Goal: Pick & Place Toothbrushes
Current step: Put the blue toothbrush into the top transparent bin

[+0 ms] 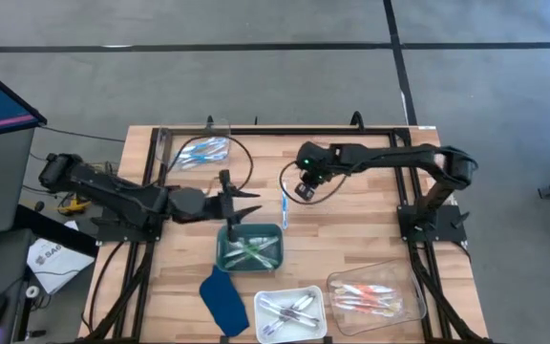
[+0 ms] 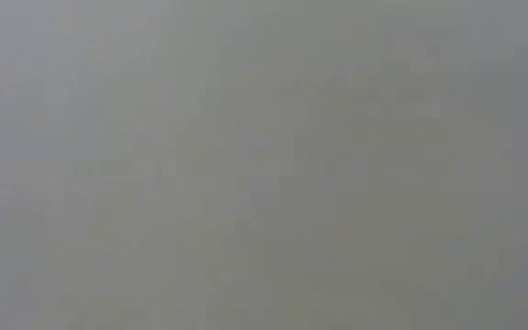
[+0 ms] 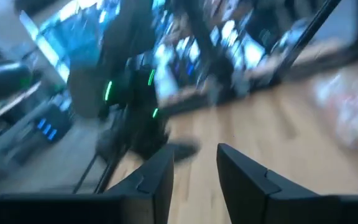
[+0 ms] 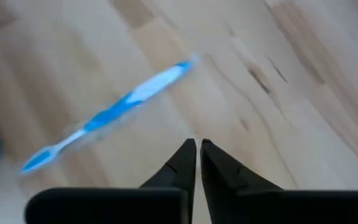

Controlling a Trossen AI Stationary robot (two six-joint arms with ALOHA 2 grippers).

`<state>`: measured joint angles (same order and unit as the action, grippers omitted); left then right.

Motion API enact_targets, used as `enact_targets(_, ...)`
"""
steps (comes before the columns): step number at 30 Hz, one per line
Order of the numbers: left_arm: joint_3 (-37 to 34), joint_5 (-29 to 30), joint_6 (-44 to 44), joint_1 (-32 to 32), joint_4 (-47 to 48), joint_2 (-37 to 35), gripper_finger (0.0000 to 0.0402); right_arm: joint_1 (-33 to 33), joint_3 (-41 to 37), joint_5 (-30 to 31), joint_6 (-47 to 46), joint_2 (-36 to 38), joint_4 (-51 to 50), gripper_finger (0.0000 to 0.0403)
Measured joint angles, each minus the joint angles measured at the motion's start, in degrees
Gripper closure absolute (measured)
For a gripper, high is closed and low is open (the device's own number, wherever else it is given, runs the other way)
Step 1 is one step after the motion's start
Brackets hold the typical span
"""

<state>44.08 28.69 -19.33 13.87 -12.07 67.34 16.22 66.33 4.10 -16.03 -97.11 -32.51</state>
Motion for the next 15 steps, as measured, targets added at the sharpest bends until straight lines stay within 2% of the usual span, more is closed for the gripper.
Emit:
enact_targets(3, -4.54, -7.0, -1.6, -1.05, -9.64, -2.54, 0.029, 0.72, 1.15, 0.04, -0.73, -3.03, -0.26, 0.039)
enact_targets(6, -10.71, -11.07, -1.76, -2.1, -19.59, -5.54, 0.0295, 0.81, 2.91, -0.4, -0.69, -5.48, 0.85, 0.04)
enact_targets(12, -21.02, -12.06, -2.09, -2.86, -33.79, -12.22, 0.0304, 1.23, 5.29, -3.76, -0.94, -9.43, 2.27, 0.0401)
enact_targets(15, -23.15, -13.37, -2.61, -3.09, -37.23, -15.14, 0.0305, 1.43, 6.8, -4.37, -0.99, -11.7, 1.68, 0.0401)
